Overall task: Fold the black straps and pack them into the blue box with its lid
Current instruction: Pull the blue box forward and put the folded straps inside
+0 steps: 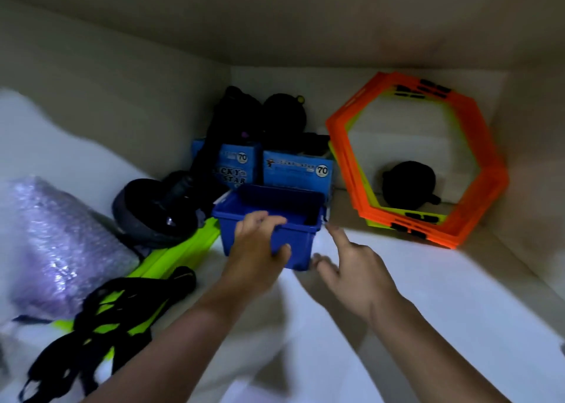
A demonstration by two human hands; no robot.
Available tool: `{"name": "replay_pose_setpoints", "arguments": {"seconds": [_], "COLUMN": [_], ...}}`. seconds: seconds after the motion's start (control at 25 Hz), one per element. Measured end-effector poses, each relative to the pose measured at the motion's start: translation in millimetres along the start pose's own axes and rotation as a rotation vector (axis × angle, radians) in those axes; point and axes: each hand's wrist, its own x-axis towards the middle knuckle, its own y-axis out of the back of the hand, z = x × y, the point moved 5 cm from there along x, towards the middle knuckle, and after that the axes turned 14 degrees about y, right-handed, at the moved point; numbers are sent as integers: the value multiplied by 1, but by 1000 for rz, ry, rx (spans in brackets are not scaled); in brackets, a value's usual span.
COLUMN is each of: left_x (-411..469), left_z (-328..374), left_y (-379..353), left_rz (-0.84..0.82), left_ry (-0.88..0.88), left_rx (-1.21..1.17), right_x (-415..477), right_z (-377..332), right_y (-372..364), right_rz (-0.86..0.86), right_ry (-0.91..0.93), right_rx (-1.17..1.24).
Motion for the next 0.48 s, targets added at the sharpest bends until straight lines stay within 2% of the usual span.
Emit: {"name": "replay_pose_setpoints", "arguments": {"seconds": [0.08, 0.16, 0.24, 0.36, 0.48], "left_x": [19, 36, 53, 70, 74], "left_z": [-29, -59, -84, -106, -110], "left_y": [12, 18, 21, 21, 22], "left_rz": [80, 31, -28, -82, -43], "left_ry": [171, 360, 458, 436, 385], "left_rx": [-30, -37, -59, -96, -129], "right_x": [21, 41, 57, 70, 72], "right_z": [2, 7, 15, 22, 26], "right_y": [-13, -24, -33, -40, -42], "right_rz": [5, -10, -32, -33, -5], "right_ry": [-45, -90, -102, -96, -70], "right_rx": [7, 19, -9, -44, -34]}}
